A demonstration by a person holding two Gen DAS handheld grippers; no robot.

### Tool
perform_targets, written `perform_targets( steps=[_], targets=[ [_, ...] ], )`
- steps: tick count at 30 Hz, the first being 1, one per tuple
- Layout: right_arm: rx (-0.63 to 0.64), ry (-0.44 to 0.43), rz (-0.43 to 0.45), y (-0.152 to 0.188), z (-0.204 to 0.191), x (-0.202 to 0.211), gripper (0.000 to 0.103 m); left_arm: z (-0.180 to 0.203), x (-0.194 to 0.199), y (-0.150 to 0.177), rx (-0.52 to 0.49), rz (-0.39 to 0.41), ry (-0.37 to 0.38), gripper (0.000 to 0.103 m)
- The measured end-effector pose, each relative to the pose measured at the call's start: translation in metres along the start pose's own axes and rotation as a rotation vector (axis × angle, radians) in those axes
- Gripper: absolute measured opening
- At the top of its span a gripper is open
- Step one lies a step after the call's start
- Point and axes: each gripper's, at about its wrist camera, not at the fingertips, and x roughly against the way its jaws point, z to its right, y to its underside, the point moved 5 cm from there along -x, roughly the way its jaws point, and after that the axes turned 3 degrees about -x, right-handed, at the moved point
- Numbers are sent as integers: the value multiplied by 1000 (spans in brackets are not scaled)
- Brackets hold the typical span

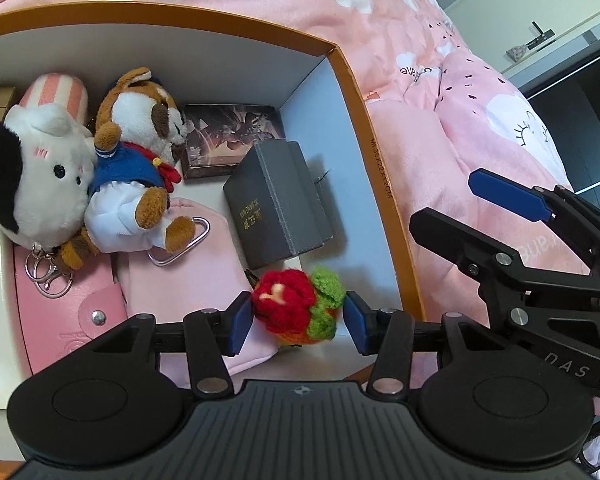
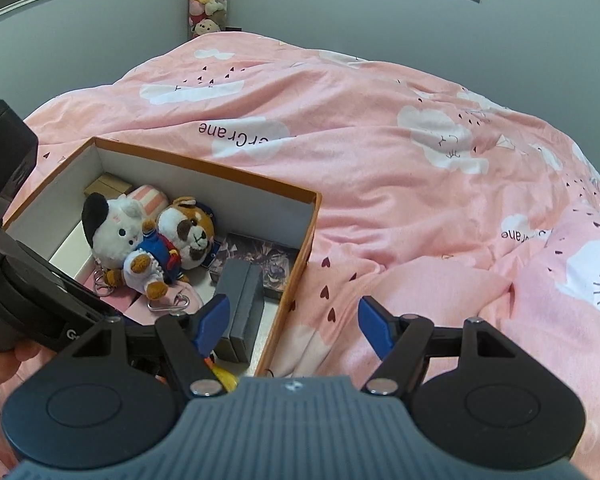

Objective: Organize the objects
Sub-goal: 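Lower the tape measure into the box with the right tool while the left tool lowers the strawberry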

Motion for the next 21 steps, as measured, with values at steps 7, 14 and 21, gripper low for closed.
perform_targets(
  steps=[7,14,21],
  targets=[
    [-7,5,6,1,0,7,73,1,17,5,-8,51,-6,66],
    [-1,-15,22,2,-14,24,76,12,63,13,-109,241,-133,67],
    [-40,-91,59,-3,-37,50,88,29,132,19,-262,526,-398,82]
  ],
)
